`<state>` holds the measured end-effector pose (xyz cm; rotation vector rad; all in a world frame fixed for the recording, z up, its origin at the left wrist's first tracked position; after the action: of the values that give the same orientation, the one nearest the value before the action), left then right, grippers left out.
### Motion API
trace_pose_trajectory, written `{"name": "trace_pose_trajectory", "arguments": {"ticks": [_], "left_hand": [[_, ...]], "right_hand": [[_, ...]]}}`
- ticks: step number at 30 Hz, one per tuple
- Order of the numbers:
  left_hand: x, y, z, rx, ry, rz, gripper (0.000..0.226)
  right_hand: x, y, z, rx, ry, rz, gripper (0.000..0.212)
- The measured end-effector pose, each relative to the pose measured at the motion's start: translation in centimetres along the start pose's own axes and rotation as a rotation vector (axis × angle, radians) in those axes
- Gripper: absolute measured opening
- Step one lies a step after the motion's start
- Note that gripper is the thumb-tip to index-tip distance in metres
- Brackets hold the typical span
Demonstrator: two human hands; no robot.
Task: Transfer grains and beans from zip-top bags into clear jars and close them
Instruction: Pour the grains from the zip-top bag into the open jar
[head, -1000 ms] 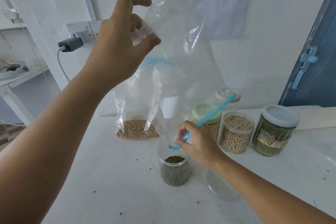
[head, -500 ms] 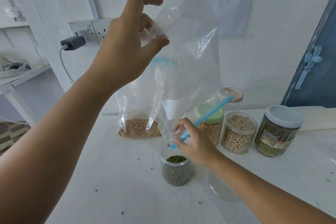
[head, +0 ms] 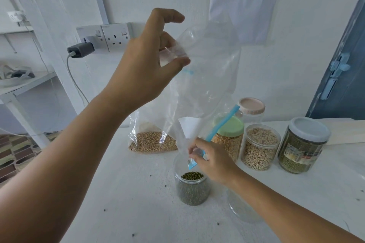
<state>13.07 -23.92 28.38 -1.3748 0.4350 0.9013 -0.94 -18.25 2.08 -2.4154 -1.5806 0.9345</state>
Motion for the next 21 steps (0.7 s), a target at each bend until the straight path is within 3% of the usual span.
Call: {"name": "trace_pose_trajectory", "arguments": {"ticks": [4,9,13,15,21], "left_hand": [[0.0,0.3,-0.5,0.014,-0.021,-0.019,0.059],[0.1,0.3,-1.0,0.032,-0.022,-0.021,0.059],[0.3,0.4,-1.3,0.032,-0.018,-0.040,0.050],[0.4,0.4,-1.3,0.032,-0.014,-0.041,0.046],[0.6,0.5,-1.7,0.019,-0.015,-0.041,0.049]], "right_hand": [[0.0,-0.1,0.5,-0.039,0.022,-0.016,0.021],[-0.2,-0.6,-0.4,-0.022,-0.007,0.047,0.044],[-0.1,0.0,-0.3,-0.030,-0.016,-0.025,0.028],[0.0,0.4,-0.1,-0.044,0.009,-0.075,0.031],[-0.2,0.2,0.2,-0.049,0.051,-0.036,0.026]]}}
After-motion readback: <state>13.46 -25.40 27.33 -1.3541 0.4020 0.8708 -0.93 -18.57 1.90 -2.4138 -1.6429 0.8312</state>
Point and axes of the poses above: each hand's wrist, its own x-axis away from the middle knuckle, its own y-axis out of the palm, z = x × y, the point moved 7 cm from there along -x, towards the middle knuckle, and after that the axes turned 15 degrees about -x, right-handed, at the moved point
